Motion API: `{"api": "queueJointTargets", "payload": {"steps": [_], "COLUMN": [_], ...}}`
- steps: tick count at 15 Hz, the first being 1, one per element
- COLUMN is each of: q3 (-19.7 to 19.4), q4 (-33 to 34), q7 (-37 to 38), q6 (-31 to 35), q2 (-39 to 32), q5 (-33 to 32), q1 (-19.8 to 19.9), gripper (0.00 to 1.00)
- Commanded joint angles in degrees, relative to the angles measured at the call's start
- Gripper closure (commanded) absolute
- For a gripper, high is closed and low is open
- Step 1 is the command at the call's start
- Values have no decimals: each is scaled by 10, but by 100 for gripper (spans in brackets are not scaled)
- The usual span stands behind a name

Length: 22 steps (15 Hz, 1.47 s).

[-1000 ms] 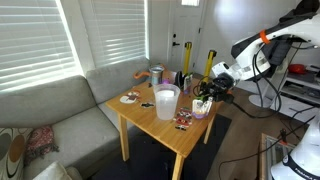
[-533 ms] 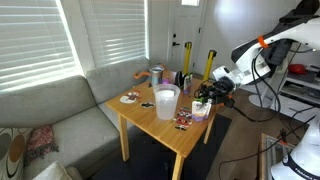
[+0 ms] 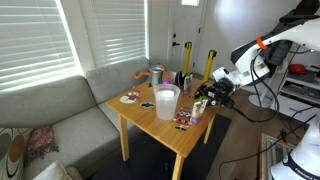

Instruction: Place the two packets on the table upright

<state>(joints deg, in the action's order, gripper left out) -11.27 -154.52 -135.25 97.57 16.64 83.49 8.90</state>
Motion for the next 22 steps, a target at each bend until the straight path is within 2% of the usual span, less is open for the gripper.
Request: {"api": "queueJointTargets", "payload": {"steps": [1,7,12,15,16,18,19,22], "q3": [6,15,46,55,71,76,55,48], "q4": [-4,1,30,68,84,117,132,179], "q7": [-11,62,230,346,386,468,507,594], "q6": [-12,16,95,113,93,63,49,0], "q2": [-1,58,135,157,159,170,175,180], "q5": [8,-37,-144,-229,-260,-325,-366,-470], "q1": [15,32,57,65,85,93,70,57], "gripper": [3,0,0,0,0,0,0,0]}}
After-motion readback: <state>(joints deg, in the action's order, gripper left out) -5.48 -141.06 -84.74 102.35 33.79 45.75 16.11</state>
